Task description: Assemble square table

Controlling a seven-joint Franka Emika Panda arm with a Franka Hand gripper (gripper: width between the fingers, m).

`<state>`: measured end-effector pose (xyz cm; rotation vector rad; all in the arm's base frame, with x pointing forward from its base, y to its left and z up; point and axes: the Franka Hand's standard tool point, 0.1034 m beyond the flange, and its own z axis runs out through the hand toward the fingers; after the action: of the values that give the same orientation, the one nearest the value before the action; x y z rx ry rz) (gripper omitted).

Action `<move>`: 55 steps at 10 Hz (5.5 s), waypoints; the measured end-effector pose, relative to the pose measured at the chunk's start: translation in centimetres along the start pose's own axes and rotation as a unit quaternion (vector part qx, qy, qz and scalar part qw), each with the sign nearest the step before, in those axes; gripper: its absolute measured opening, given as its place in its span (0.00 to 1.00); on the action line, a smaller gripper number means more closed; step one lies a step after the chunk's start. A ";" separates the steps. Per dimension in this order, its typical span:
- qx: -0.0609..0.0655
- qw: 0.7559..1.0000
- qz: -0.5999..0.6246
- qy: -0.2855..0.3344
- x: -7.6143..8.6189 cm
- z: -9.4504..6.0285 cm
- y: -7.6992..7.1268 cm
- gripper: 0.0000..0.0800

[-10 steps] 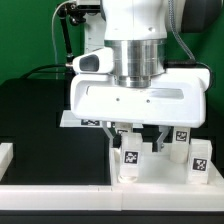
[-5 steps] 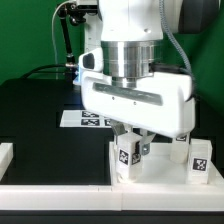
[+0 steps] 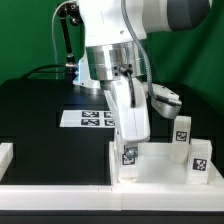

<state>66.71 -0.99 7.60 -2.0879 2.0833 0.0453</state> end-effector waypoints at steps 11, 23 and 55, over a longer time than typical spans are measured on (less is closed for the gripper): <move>-0.041 0.786 -0.617 0.021 -0.1 -0.3 0.3 0.81; -0.002 0.996 -0.090 -0.027 0.9 -0.5 0.2 0.36; 0.014 0.994 0.101 -0.039 0.8 0.9 0.4 0.50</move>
Offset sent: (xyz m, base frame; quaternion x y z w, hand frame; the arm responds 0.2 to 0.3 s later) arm -0.0037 0.0375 -0.0030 -0.0023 -0.1264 -0.4594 0.8792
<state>66.45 -1.66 6.50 -1.8234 2.2252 0.1240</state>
